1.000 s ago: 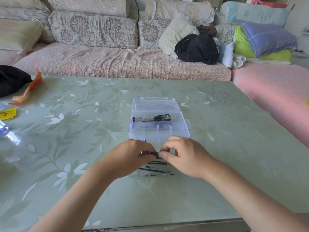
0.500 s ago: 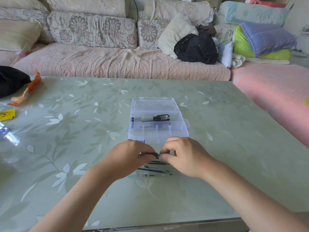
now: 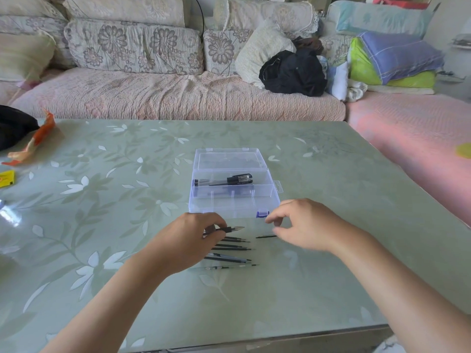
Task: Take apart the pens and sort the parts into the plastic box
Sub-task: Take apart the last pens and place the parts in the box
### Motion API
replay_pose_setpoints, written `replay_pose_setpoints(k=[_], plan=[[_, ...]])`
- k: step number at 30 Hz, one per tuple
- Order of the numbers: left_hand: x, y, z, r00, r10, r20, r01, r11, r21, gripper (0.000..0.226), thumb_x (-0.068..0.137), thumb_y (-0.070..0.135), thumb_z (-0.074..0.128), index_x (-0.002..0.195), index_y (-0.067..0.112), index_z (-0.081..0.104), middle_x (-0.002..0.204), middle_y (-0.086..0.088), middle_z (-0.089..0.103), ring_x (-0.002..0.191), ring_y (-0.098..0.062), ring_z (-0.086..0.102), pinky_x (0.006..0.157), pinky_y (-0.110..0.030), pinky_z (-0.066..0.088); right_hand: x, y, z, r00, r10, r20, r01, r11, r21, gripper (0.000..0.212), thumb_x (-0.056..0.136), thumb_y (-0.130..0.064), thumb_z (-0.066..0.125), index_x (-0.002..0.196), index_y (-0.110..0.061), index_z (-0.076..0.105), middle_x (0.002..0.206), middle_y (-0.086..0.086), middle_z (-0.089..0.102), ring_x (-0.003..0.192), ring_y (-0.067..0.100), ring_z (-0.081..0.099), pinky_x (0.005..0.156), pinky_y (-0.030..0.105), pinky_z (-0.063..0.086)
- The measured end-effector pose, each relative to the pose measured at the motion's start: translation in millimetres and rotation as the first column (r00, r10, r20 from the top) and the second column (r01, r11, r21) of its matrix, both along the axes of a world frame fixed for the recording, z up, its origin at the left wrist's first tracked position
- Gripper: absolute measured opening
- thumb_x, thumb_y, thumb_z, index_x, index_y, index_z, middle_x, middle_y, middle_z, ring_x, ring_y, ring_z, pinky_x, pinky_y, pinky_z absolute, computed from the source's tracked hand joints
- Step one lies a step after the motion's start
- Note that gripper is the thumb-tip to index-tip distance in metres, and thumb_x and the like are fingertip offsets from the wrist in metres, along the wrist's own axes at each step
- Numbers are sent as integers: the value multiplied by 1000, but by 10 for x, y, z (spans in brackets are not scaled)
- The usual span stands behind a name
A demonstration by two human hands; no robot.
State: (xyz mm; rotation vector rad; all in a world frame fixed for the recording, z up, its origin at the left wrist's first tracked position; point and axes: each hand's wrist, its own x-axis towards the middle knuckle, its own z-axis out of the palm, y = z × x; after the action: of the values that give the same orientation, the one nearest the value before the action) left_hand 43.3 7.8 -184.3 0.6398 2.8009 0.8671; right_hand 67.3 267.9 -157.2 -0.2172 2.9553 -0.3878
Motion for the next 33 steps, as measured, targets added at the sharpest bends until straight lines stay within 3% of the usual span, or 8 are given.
replay_pose_setpoints(k=[4, 9, 13, 17, 22, 29, 33], plan=[[7, 9, -13, 1000, -12, -3, 12, 1000, -12, 8, 94, 36, 56, 92, 40, 63, 73, 19, 59, 63, 2, 53, 55, -18, 39, 2, -60, -57, 999, 32, 15, -33, 999, 37, 26, 85, -40, 62, 110, -43, 66, 100, -19, 58, 93, 4, 53, 70, 21, 38], [19, 1, -16, 1000, -24, -14, 24, 1000, 3, 8, 94, 36, 58, 92, 40, 64, 78, 30, 58, 63, -1, 53, 54, -18, 40, -12, -134, -97, 999, 42, -23, -41, 999, 31, 14, 84, -30, 64, 96, -38, 64, 102, -19, 60, 95, 5, 54, 71, 23, 40], [12, 0, -8, 999, -41, -31, 41, 999, 6, 9, 94, 35, 58, 92, 40, 64, 81, 39, 54, 63, -1, 53, 53, -17, 37, -6, -202, -53, 997, 3, -79, -10, 997, -83, 12, 83, -27, 64, 89, -36, 60, 92, -18, 65, 86, 4, 57, 73, 24, 47], [0, -2, 1, 998, -52, -41, 53, 999, 7, 8, 94, 35, 58, 94, 39, 65, 80, 42, 52, 64, 3, 53, 54, -17, 36, 6, -261, -16, 996, -4, -93, -9, 989, -145, 9, 82, -32, 68, 88, -35, 62, 91, -19, 65, 68, -7, 50, 63, 17, 38], [13, 0, 15, 997, -58, -47, 59, 998, 13, 7, 93, 37, 59, 94, 40, 65, 74, 22, 58, 66, 2, 53, 55, -15, 35, 30, -303, -13, 997, 6, -74, -18, 985, -169, 11, 81, -35, 70, 88, -36, 62, 88, -21, 64, 67, -16, 48, 57, 15, 31], [21, 2, 16, 995, -86, -40, 87, 996, 30, 6, 92, 38, 61, 93, 41, 66, 77, 20, 60, 70, -2, 54, 62, -20, 45, 60, -383, -14, 994, 62, -87, -81, 968, -238, 11, 81, -35, 72, 86, -38, 62, 78, -25, 61, 68, -16, 49, 56, 10, 30], [29, 7, 26, 996, -90, -26, 91, 995, 46, 10, 92, 35, 60, 95, 36, 70, 79, 11, 63, 70, -9, 56, 66, -29, 50, 64, -422, -57, 991, 80, -108, -106, 960, -260, 16, 83, -40, 69, 99, -38, 67, 88, -23, 64, 71, -17, 49, 61, 10, 30]])
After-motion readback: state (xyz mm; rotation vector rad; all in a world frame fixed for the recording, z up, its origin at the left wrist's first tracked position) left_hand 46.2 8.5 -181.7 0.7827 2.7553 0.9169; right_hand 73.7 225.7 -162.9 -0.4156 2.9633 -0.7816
